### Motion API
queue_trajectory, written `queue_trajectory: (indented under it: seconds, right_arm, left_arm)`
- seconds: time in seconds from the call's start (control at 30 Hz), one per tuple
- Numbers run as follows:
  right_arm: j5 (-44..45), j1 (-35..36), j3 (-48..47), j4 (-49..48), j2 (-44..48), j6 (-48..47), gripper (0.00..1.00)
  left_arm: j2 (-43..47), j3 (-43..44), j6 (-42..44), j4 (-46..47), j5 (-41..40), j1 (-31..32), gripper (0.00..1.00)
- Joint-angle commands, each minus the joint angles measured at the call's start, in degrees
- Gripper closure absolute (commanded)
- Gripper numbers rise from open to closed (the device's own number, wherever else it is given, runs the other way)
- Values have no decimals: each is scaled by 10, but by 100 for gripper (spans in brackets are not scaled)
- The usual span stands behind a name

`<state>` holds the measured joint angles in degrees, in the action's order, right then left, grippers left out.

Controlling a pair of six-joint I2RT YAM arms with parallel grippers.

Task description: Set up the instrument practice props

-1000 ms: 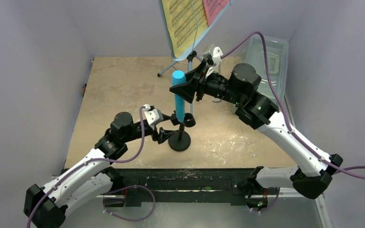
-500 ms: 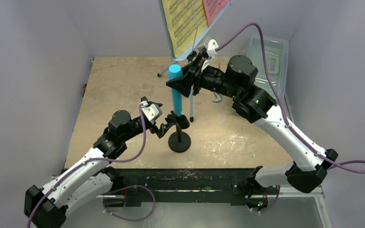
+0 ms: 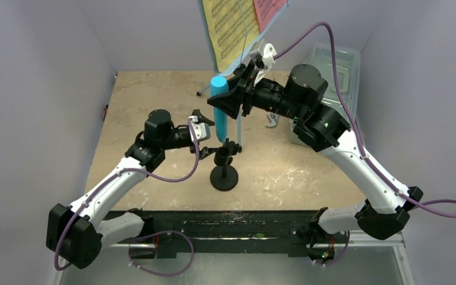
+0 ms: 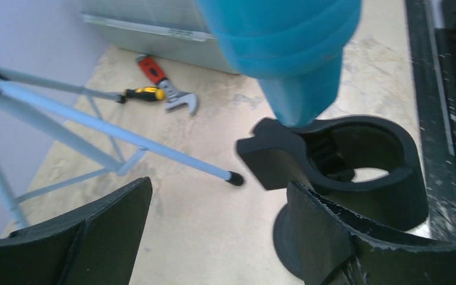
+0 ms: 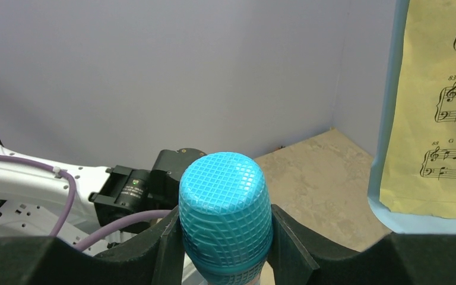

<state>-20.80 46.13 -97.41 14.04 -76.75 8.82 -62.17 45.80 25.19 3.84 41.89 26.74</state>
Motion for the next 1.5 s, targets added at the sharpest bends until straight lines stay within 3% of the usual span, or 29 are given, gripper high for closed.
queue_trajectory:
  seconds: [0.0, 0.17, 0.23, 0.3, 0.47, 0.63, 0.83, 1.03, 1.23, 1.47]
  right_arm:
    - [-4, 2, -7, 9, 12, -6, 100]
    - [8, 2, 15, 19, 32, 4, 100]
    - [14, 2, 26, 20, 38, 19, 100]
    - [19, 2, 29, 23, 38, 37, 100]
    - [8, 2, 57, -16, 40, 78, 100]
    - [15, 2, 57, -20, 26, 99, 100]
    - [34, 2, 67, -35, 28, 115, 100]
    - [65, 1, 67, -35, 22, 117, 100]
    - [82, 1, 45, -17, 3, 117, 100]
    - [57, 1, 124, -45, 35, 133, 100]
  left_arm:
    - [-13, 29, 56, -116, 121, -1, 18]
    - [109, -81, -80, 0, 2, -1, 19]
    - [152, -97, -138, -1, -51, -1, 19]
    - [187, -104, -181, -23, -92, -1, 11]
    - [231, -82, -298, -97, -175, -1, 6]
    - [184, 11, -453, -146, -194, -1, 0]
    - [170, 53, -444, -173, -181, -1, 0]
    - [201, 30, -454, -172, -238, -1, 0]
    - [171, 54, -478, -220, -273, -1, 0]
    - [131, 96, -512, -274, -348, -1, 5]
